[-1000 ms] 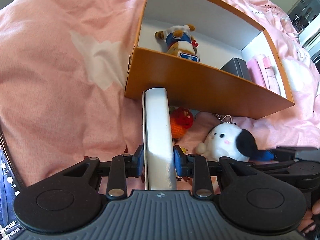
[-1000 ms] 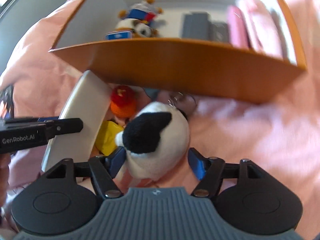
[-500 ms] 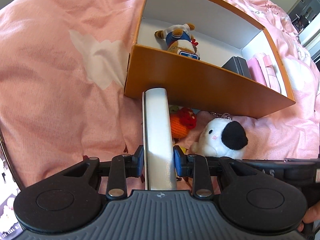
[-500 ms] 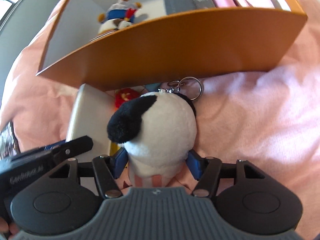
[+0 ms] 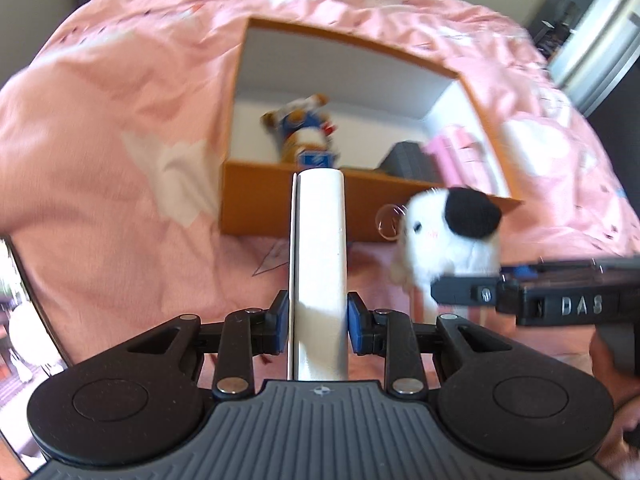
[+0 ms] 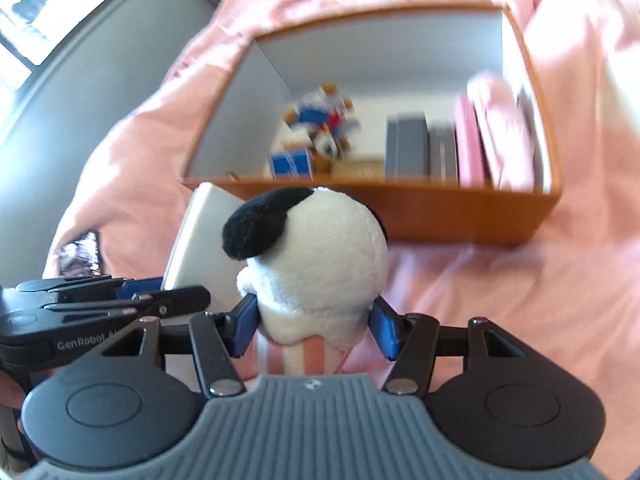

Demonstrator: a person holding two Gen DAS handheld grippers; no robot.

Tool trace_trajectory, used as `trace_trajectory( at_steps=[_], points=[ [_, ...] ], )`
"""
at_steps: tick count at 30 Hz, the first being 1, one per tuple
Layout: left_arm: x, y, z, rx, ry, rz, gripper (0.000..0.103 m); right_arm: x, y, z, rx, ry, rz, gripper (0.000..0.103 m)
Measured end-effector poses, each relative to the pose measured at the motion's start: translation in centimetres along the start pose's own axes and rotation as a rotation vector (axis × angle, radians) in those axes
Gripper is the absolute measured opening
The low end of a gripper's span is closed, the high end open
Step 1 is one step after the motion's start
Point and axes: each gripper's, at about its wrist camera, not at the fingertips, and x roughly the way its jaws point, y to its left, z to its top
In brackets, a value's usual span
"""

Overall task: Organize objects
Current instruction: 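Carry the plush keychain and white box over into the box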

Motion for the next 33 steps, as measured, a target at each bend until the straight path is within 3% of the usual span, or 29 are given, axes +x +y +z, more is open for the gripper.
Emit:
trace_trajectory(
  at_steps=[5, 11, 17, 23, 26, 33],
  points=[
    [-2.4, -1.0, 2.3, 0.040, -0.037, -0.071, 0.032, -3.7, 0.2, 1.1, -0.037, -0.048, 0.045, 0.060],
    [-3.8, -3.1, 6.3, 0.170, -0.093, -0.072, 0.032, -4.7, 0.7, 3.5, -0.077, -0.112, 0.048, 0.060],
    [-2.0, -7.1, 10.5, 0.522, -0.138, 0.009, 0.032, -5.2, 0.3, 6.9, -0.135, -0.135, -0.022, 0.060],
    [4.0, -9.9, 13.4, 0.919, -0.091, 0.139, 0.032, -3.2, -0.6, 10.2, -0.196, -0.107, -0.079, 0.060],
    [7.2, -9.8, 13.6, 1.109, -0.064, 0.155, 0.033, -1.9, -0.9, 11.3, -0.205, -0.089, -0.079, 0.060],
    [12.9, -8.3, 14.4, 1.390, 0.021, 0.186, 0.033, 2.1, -2.1, 13.7, -0.199, -0.025, -0.075, 0.060]
  ],
)
